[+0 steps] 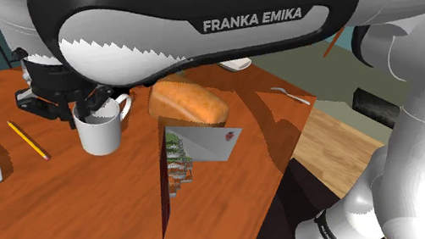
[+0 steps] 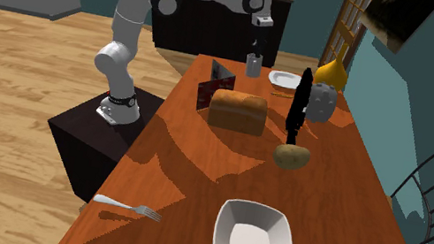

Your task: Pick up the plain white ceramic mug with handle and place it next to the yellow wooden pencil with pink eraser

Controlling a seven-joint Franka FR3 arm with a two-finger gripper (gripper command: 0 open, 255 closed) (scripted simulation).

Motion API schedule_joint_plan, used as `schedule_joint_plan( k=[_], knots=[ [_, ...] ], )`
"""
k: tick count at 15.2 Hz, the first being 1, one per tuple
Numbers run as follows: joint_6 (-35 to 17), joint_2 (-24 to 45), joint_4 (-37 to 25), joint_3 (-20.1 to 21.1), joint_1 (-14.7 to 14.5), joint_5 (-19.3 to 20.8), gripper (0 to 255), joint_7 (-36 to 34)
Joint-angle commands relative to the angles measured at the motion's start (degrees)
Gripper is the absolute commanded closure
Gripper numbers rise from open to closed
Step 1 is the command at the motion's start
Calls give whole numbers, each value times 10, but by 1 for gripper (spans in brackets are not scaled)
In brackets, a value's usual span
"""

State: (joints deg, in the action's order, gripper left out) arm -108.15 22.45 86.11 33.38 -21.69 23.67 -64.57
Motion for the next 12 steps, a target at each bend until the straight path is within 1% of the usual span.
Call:
schedule_joint_plan(
  k=[1, 12],
  knots=[
    [-16, 1, 15, -1, 2, 2, 255, -4],
    [-87, 22, 71, -11, 2, 23, 255, -28]
  ],
)
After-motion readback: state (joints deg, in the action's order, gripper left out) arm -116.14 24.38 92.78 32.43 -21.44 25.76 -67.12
